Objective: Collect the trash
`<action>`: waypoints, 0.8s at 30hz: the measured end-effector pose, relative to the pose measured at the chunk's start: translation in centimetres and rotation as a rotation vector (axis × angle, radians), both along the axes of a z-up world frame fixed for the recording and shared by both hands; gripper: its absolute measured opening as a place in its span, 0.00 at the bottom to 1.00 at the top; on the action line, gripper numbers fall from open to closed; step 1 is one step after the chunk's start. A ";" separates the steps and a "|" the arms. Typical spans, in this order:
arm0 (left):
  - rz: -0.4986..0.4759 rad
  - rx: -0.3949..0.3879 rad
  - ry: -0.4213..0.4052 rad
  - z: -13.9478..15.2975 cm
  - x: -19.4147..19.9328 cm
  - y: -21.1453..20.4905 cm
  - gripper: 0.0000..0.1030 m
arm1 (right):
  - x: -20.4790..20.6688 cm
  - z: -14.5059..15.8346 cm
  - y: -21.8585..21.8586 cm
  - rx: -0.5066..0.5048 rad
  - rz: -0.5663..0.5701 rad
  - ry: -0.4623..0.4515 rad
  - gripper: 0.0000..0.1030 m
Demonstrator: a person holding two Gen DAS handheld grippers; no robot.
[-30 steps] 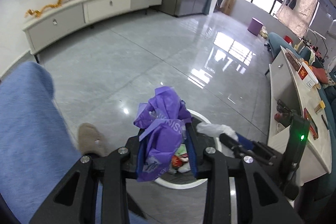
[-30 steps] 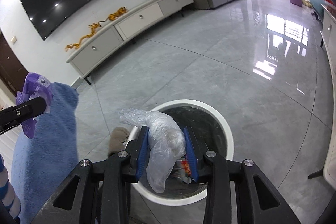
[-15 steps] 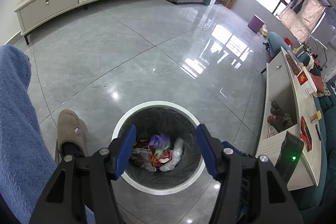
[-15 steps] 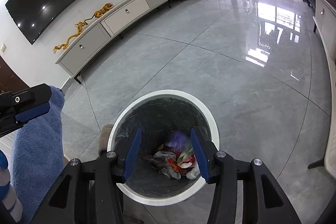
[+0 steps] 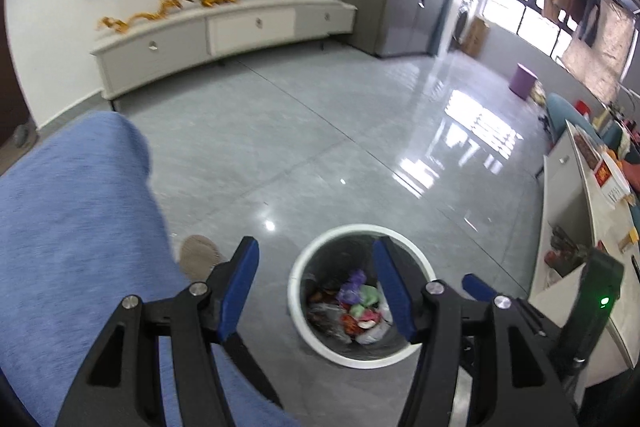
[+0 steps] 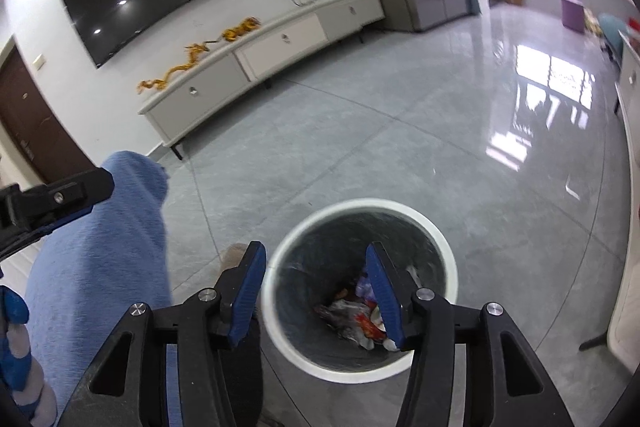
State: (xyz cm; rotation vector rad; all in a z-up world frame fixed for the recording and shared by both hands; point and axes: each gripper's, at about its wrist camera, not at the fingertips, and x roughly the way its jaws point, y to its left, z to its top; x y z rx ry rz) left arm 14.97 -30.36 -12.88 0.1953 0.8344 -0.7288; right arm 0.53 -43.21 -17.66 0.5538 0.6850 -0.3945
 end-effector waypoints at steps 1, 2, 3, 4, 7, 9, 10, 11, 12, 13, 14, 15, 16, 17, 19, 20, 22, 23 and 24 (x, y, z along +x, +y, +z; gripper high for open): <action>0.021 -0.005 -0.018 0.6 -0.1 1.2 0.56 | 0.2 0.7 0.5 -0.011 0.010 -0.010 0.49; 0.033 -0.009 -0.030 1.1 -0.2 2.0 0.56 | 0.4 1.4 1.2 -0.023 0.022 -0.020 0.49; 0.049 -0.014 -0.046 1.6 -0.4 3.0 0.57 | 0.5 2.0 1.7 -0.036 0.033 -0.030 0.50; 0.060 -0.016 -0.058 1.9 -0.6 3.7 0.58 | 0.7 2.6 2.3 -0.047 0.044 -0.040 0.51; 0.104 -0.027 -0.109 3.2 -1.1 6.7 0.71 | 1.2 4.5 4.4 -0.074 0.082 -0.072 0.53; 0.135 -0.041 -0.132 3.9 -1.3 8.9 0.72 | 1.5 5.4 5.6 -0.090 0.102 -0.086 0.55; 0.149 -0.049 -0.137 4.2 -1.4 9.9 0.72 | 1.6 5.9 6.4 -0.101 0.116 -0.095 0.56; 0.165 -0.056 -0.143 4.6 -1.4 10.9 0.72 | 1.7 6.2 7.0 -0.108 0.125 -0.101 0.57; 0.179 -0.062 -0.151 4.9 -1.5 11.8 0.72 | 1.8 6.5 7.6 -0.115 0.134 -0.106 0.60; 0.196 -0.067 -0.164 5.2 -1.7 12.8 0.72 | 1.9 6.9 8.5 -0.126 0.146 -0.113 0.62; 0.214 -0.069 -0.179 5.6 -1.9 13.8 0.73 | 2.1 7.3 9.1 -0.134 0.153 -0.116 0.63; 0.227 -0.071 -0.192 5.9 -2.0 14.7 0.73 | 2.1 7.5 9.8 -0.142 0.162 -0.120 0.64; 0.246 -0.072 -0.213 6.2 -2.3 15.9 0.73 | 2.3 7.9 10.6 -0.154 0.174 -0.124 0.66; 0.258 -0.069 -0.227 6.4 -2.5 16.4 0.73 | 2.2 8.1 11.2 -0.162 0.182 -0.127 0.67; 0.291 -0.056 -0.266 6.9 -3.1 18.2 0.73 | 2.3 8.5 12.5 -0.181 0.199 -0.134 0.71; 0.308 -0.051 -0.280 7.1 -3.3 19.0 0.73 | 2.4 8.8 13.2 -0.192 0.208 -0.139 0.72; 0.340 -0.052 -0.295 7.5 -3.8 20.8 0.73 | 2.4 9.4 14.6 -0.213 0.226 -0.147 0.74; 0.359 -0.055 -0.301 7.7 -4.1 21.8 0.73 | 2.4 9.6 15.2 -0.224 0.235 -0.152 0.74; 0.375 -0.057 -0.308 7.8 -4.2 22.6 0.73 | 2.4 9.9 15.7 -0.233 0.241 -0.156 0.76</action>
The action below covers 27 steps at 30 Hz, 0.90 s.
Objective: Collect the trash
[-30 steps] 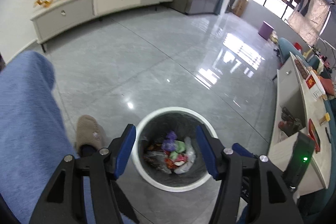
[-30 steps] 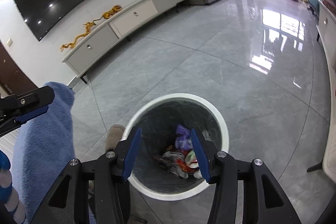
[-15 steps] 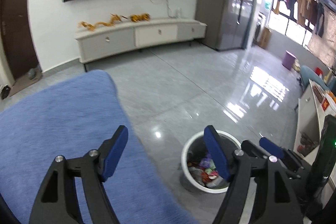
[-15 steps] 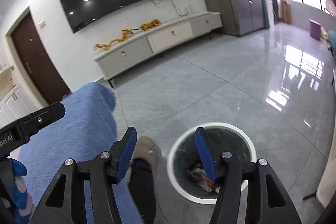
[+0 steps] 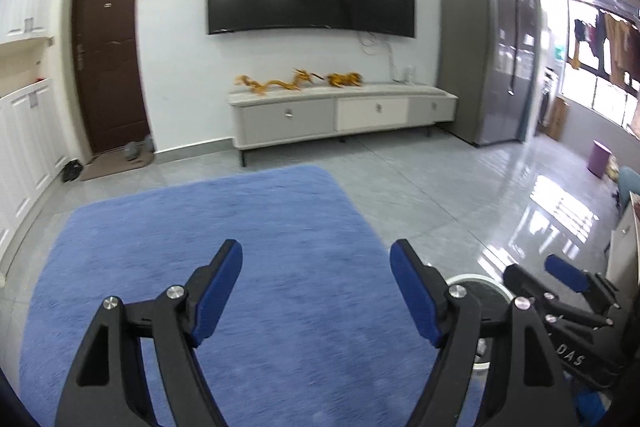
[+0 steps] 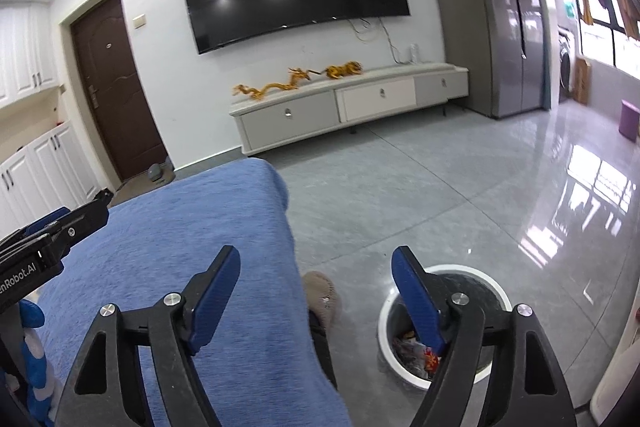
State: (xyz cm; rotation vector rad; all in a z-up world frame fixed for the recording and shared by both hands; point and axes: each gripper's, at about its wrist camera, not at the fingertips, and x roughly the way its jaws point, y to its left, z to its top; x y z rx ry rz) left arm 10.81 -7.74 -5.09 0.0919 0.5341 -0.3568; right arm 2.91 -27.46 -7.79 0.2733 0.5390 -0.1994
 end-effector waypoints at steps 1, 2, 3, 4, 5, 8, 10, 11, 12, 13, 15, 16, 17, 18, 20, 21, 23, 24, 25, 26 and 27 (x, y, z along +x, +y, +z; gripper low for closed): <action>0.023 -0.002 -0.013 0.2 -0.2 1.1 0.73 | 0.0 0.3 0.7 -0.012 0.007 -0.006 0.77; 0.038 -0.001 -0.022 0.4 -0.4 1.5 0.73 | 0.0 0.5 1.4 -0.026 0.015 -0.011 0.78; 0.053 -0.001 -0.031 0.5 -0.5 2.2 0.73 | -0.1 0.8 2.0 -0.042 0.020 -0.016 0.81; 0.072 -0.004 -0.038 0.6 -0.7 3.0 0.73 | -0.1 1.1 2.5 -0.055 0.023 -0.020 0.83; 0.084 -0.007 -0.042 0.7 -0.7 3.5 0.73 | -0.1 1.2 3.0 -0.064 0.026 -0.024 0.84; 0.120 -0.014 -0.051 0.9 -0.9 4.9 0.73 | -0.2 1.3 4.4 -0.095 0.026 -0.032 0.95; 0.143 -0.014 -0.057 0.9 -1.1 5.8 0.73 | -0.2 1.2 5.2 -0.117 0.024 -0.036 0.99; 0.157 -0.012 -0.061 0.8 -1.3 6.2 0.74 | -0.3 1.1 5.6 -0.130 0.025 -0.037 1.00; 0.166 -0.010 -0.061 0.8 -1.3 6.4 0.75 | -0.2 1.1 5.8 -0.140 0.027 -0.036 1.00; 0.174 -0.011 -0.058 0.7 -1.3 6.7 0.75 | -0.2 1.1 6.3 -0.150 0.028 -0.035 1.00; 0.185 -0.014 -0.058 0.7 -1.5 7.4 0.75 | -0.4 1.0 6.6 -0.164 0.027 -0.034 1.00; 0.190 -0.013 -0.061 0.7 -1.5 7.6 0.76 | -0.4 1.1 6.8 -0.169 0.025 -0.038 1.00; 0.195 -0.012 -0.065 0.8 -1.7 7.7 0.76 | -0.5 1.1 6.8 -0.172 0.020 -0.044 1.00; 0.199 -0.011 -0.068 0.8 -1.9 7.9 0.76 | -0.6 1.1 6.8 -0.174 0.016 -0.048 1.00; 0.204 -0.012 -0.071 0.8 -2.1 8.2 0.76 | -1.1 1.1 6.9 -0.178 0.005 -0.054 1.00; 0.208 -0.014 -0.072 0.8 -2.3 8.4 0.77 | -1.2 1.1 6.8 -0.178 -0.001 -0.053 1.00; 0.216 -0.017 -0.077 0.8 -2.3 8.4 0.80 | -1.2 0.9 6.6 -0.176 -0.014 -0.051 1.00; 0.217 -0.015 -0.082 0.8 -2.3 8.3 0.83 | -1.3 0.8 6.3 -0.173 -0.020 -0.049 1.00; 0.218 -0.013 -0.089 0.8 -2.5 8.2 0.84 | -1.3 0.6 6.2 -0.168 -0.027 -0.047 1.00; 0.219 -0.011 -0.099 0.8 -2.6 8.1 0.87 | -1.4 0.5 5.9 -0.161 -0.035 -0.044 1.00; 0.219 -0.010 -0.109 0.8 -2.8 8.0 0.90 | -1.4 0.4 5.7 -0.154 -0.042 -0.042 1.00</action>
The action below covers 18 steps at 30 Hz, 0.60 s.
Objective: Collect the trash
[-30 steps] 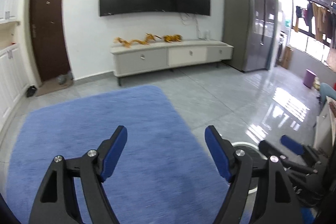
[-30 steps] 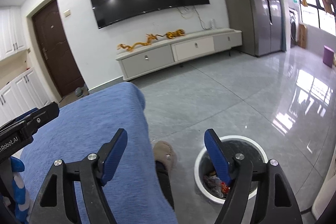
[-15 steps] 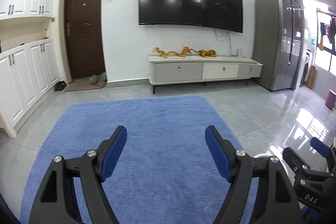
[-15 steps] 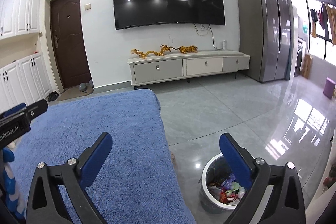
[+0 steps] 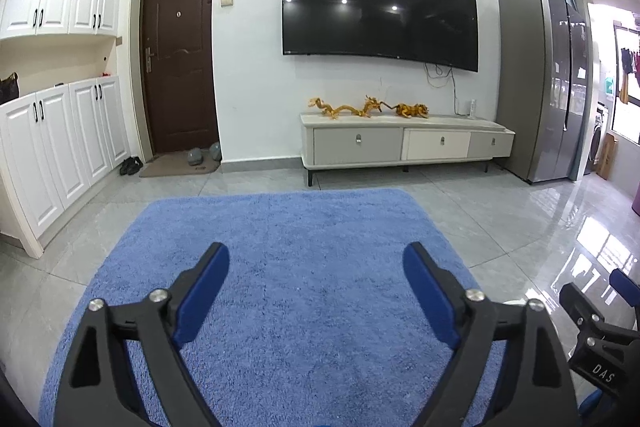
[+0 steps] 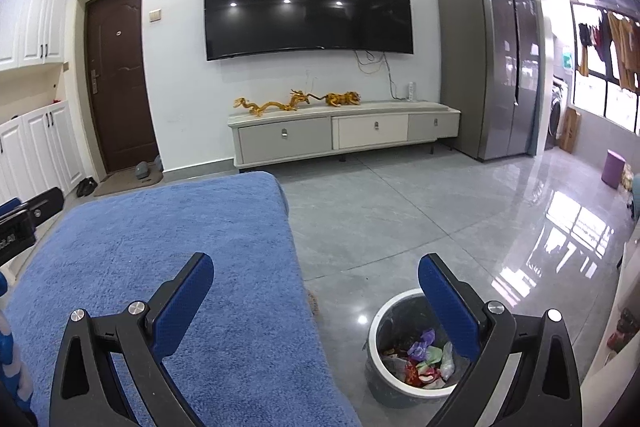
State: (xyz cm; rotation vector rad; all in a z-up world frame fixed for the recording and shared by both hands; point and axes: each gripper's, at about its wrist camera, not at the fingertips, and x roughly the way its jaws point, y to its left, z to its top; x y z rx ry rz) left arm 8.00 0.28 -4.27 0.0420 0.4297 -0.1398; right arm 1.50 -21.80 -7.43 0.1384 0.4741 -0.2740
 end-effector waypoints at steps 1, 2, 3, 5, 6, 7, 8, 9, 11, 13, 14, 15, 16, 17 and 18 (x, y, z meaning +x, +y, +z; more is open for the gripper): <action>-0.002 0.000 -0.010 0.0 -0.2 0.1 0.92 | -0.1 -0.1 -0.2 0.005 -0.009 0.001 1.00; -0.004 -0.001 -0.015 0.0 -0.2 -0.1 0.95 | -0.2 -0.3 -0.3 0.007 -0.020 0.002 1.00; -0.008 -0.003 -0.021 0.0 -0.4 -0.1 0.96 | -0.3 -0.5 -0.5 0.009 -0.027 0.004 1.00; -0.012 -0.003 -0.033 0.0 -0.6 -0.3 0.96 | -0.6 -0.7 -1.0 0.017 -0.039 0.008 1.00; -0.009 0.000 -0.040 0.0 -0.5 -0.3 0.96 | -0.6 -0.7 -1.1 0.021 -0.040 0.010 1.00; -0.004 0.004 -0.046 0.1 -0.6 -0.4 0.97 | -0.5 -0.9 -1.3 0.027 -0.038 0.016 1.00; -0.001 0.005 -0.050 0.1 -0.7 -0.5 0.97 | -0.6 -0.9 -1.2 0.029 -0.036 0.021 1.00; 0.001 0.003 -0.051 0.1 -0.7 -0.5 0.97 | -0.5 -1.0 -1.2 0.030 -0.034 0.025 1.00; 0.008 0.003 -0.051 0.0 -0.7 -0.6 0.97 | -0.5 -1.0 -1.0 0.027 -0.026 0.026 1.00; 0.011 0.005 -0.053 0.1 -0.7 -0.6 0.97 | -0.6 -0.9 -0.8 0.020 -0.019 0.026 1.00; 0.011 0.005 -0.053 0.0 -0.7 -0.6 0.97 | -0.6 -0.8 -0.7 0.016 -0.017 0.025 1.00; 0.011 0.005 -0.054 0.0 -0.7 -0.6 0.97 | -0.6 -0.8 -0.6 0.013 -0.015 0.024 1.00; 0.015 0.006 -0.056 0.1 -0.8 -0.6 0.97 | -0.7 -0.8 -0.5 0.011 -0.013 0.024 1.00; 0.020 0.008 -0.057 0.1 -0.7 -0.6 0.97 | -0.7 -0.7 -0.5 0.008 -0.011 0.024 1.00; 0.027 0.011 -0.058 0.2 -0.6 -0.4 0.98 | -0.8 -0.7 -0.4 0.006 -0.011 0.025 1.00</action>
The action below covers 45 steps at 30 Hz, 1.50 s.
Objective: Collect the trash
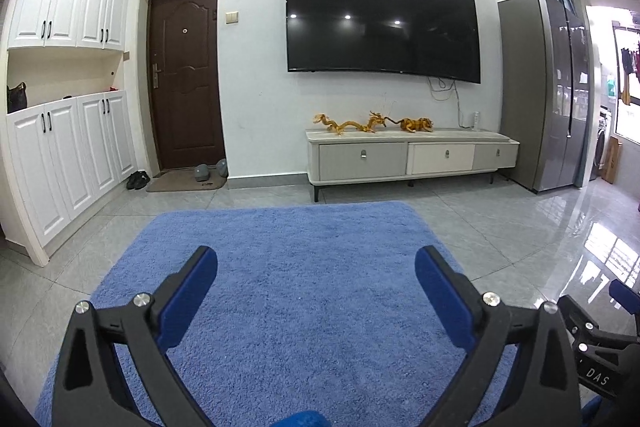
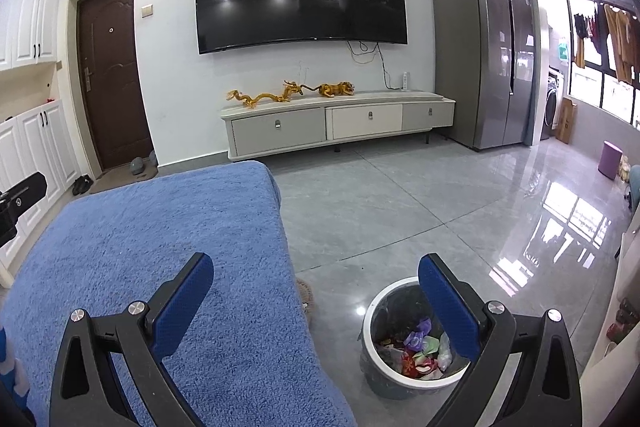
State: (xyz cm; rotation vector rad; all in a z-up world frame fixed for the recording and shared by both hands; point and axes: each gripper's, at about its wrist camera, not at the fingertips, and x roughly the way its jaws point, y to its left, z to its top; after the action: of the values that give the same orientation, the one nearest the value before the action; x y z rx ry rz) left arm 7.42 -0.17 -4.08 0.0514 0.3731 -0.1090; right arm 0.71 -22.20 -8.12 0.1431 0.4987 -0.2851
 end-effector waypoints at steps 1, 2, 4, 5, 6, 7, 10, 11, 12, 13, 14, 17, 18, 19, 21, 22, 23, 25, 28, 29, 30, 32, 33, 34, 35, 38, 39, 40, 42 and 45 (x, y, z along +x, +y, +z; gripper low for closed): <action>0.006 0.003 0.001 0.0 0.0 -0.1 0.98 | -0.1 0.1 0.1 -0.002 0.000 -0.001 1.00; 0.010 0.006 0.003 -0.1 -0.1 -0.1 0.99 | -0.1 0.1 0.1 -0.003 0.001 -0.002 1.00; 0.014 0.005 0.005 -0.2 -0.2 -0.1 0.99 | -0.3 0.2 0.2 -0.005 0.002 -0.002 1.00; 0.015 0.004 0.007 -0.2 -0.2 -0.1 1.00 | -0.3 0.2 0.3 -0.006 0.002 -0.004 1.00; 0.016 0.003 0.008 -0.2 -0.3 -0.1 1.00 | -0.4 0.3 0.4 -0.007 0.003 -0.006 1.00; 0.018 0.002 0.008 -0.2 -0.3 -0.1 1.00 | -0.4 0.3 0.5 -0.008 0.003 -0.006 1.00; 0.028 0.004 0.006 -0.2 -0.5 -0.1 1.00 | -0.5 0.4 0.5 -0.011 0.006 -0.010 1.00; 0.030 0.006 0.005 -0.2 -0.6 -0.1 1.00 | -0.5 0.5 0.5 -0.011 0.007 -0.013 1.00; 0.031 0.007 0.003 -0.2 -0.7 -0.1 1.00 | -0.6 0.6 0.5 -0.011 0.008 -0.015 1.00; 0.032 0.008 0.001 -0.1 -0.8 -0.2 1.00 | -0.7 0.6 0.5 -0.012 0.008 -0.017 1.00; 0.034 0.007 -0.001 -0.1 -0.9 -0.2 1.00 | -0.8 0.7 0.5 -0.015 0.008 -0.020 1.00; 0.039 0.007 -0.007 0.0 -1.2 -0.3 1.00 | -1.0 1.1 0.5 -0.029 0.005 -0.030 1.00; 0.042 0.006 -0.008 0.1 -1.2 -0.3 1.00 | -1.1 1.2 0.5 -0.035 0.003 -0.034 1.00; 0.045 0.002 -0.009 0.2 -1.2 -0.2 1.00 | -1.2 1.3 0.4 -0.039 0.001 -0.038 1.00; 0.050 -0.003 -0.009 0.3 -1.0 0.1 1.00 | -1.4 1.6 0.3 -0.050 -0.005 -0.049 1.00; 0.053 -0.004 -0.008 0.3 -0.9 0.2 1.00 | -1.6 1.7 0.3 -0.055 -0.009 -0.054 1.00; 0.056 -0.004 -0.008 0.3 -0.9 0.2 1.00 | -1.7 1.9 0.1 -0.057 -0.013 -0.059 1.00; 0.062 -0.002 -0.008 0.2 -0.8 0.4 1.00 | -1.8 2.0 -0.1 -0.056 -0.019 -0.065 1.00; 0.070 0.003 -0.007 0.1 -0.8 0.8 1.00 | -1.9 1.9 -0.3 -0.055 -0.025 -0.065 1.00; 0.073 0.005 -0.005 0.0 -0.8 0.8 1.00 | -1.9 1.9 -0.4 -0.053 -0.026 -0.065 1.00; 0.076 0.006 -0.002 -0.1 -0.7 0.9 1.00 | -1.9 1.8 -0.5 -0.051 -0.027 -0.064 1.00; 0.079 0.010 0.006 -0.3 -0.6 1.0 1.00 | -1.9 1.7 -0.5 -0.051 -0.030 -0.062 1.00; 0.081 0.012 0.008 -0.3 -0.6 1.1 1.00 | -1.9 1.7 -0.5 -0.052 -0.030 -0.060 1.00; 0.084 0.015 0.011 -0.4 -0.5 1.1 1.00 | -1.9 1.7 -0.5 -0.053 -0.031 -0.060 1.00; 0.089 0.018 0.012 -0.5 -0.5 1.2 1.00 | -1.9 1.6 -0.5 -0.052 -0.031 -0.059 1.00; 0.100 0.027 0.020 -0.6 -0.3 1.2 1.00 | -1.8 1.5 -0.5 -0.053 -0.032 -0.056 1.00; 0.104 0.030 0.024 -0.7 -0.2 1.2 1.00 | -1.8 1.5 -0.6 -0.053 -0.033 -0.055 1.00; 0.108 0.035 0.029 -0.7 -0.2 1.2 1.00 | -1.8 1.5 -0.7 -0.052 -0.034 -0.054 1.00; 0.111 0.041 0.040 -0.9 0.0 1.2 1.00 | -1.8 1.4 -0.8 -0.051 -0.036 -0.054 1.00; 0.117 0.051 0.056 -1.0 0.3 1.2 1.00 | -1.9 1.4 -0.9 -0.052 -0.041 -0.053 1.00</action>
State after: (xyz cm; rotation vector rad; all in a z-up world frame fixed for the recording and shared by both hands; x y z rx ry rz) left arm 7.74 1.08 -5.09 0.0768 0.4341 0.0145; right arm -1.20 -23.08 -6.74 0.1100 0.4355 -0.3328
